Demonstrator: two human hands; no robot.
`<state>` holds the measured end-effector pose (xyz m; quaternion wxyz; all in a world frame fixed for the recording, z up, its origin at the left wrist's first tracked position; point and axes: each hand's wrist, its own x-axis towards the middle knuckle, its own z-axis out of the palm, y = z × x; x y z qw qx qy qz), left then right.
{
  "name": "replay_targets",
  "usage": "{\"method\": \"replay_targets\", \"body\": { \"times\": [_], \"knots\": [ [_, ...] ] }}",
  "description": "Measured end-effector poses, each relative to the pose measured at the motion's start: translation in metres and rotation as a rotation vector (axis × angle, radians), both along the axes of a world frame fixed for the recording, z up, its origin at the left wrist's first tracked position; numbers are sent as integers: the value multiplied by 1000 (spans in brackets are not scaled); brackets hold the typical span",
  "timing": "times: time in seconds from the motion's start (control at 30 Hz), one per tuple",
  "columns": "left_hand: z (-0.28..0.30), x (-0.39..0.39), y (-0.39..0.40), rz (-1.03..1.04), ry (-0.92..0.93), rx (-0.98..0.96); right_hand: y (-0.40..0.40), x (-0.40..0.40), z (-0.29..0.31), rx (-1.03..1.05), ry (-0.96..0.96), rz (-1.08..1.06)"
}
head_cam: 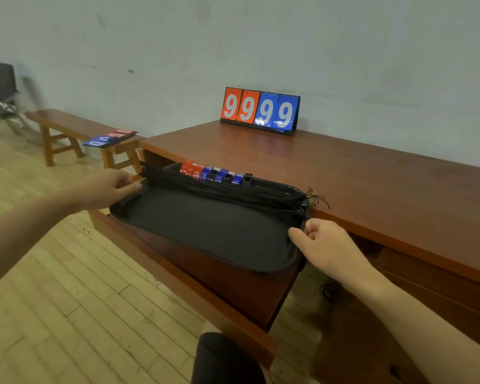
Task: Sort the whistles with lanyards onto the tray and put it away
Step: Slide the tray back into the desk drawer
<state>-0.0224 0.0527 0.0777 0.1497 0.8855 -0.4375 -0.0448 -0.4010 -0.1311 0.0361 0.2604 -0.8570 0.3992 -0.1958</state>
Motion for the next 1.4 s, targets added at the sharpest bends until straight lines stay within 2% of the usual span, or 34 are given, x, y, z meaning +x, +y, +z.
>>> {"method": "replay_targets", "body": {
  "times": [0.53, 1.03, 1.4],
  "knots": [
    [-54, 28, -28, 22, 35, 7, 16, 1, -42, 87, 56, -45],
    [-91, 40, -47, -19, 13, 40, 7, 12, -74, 87, 149, -97],
    [-102, 44, -64, -9, 48, 29, 0, 18, -88, 14, 210, -113]
  ]
}}
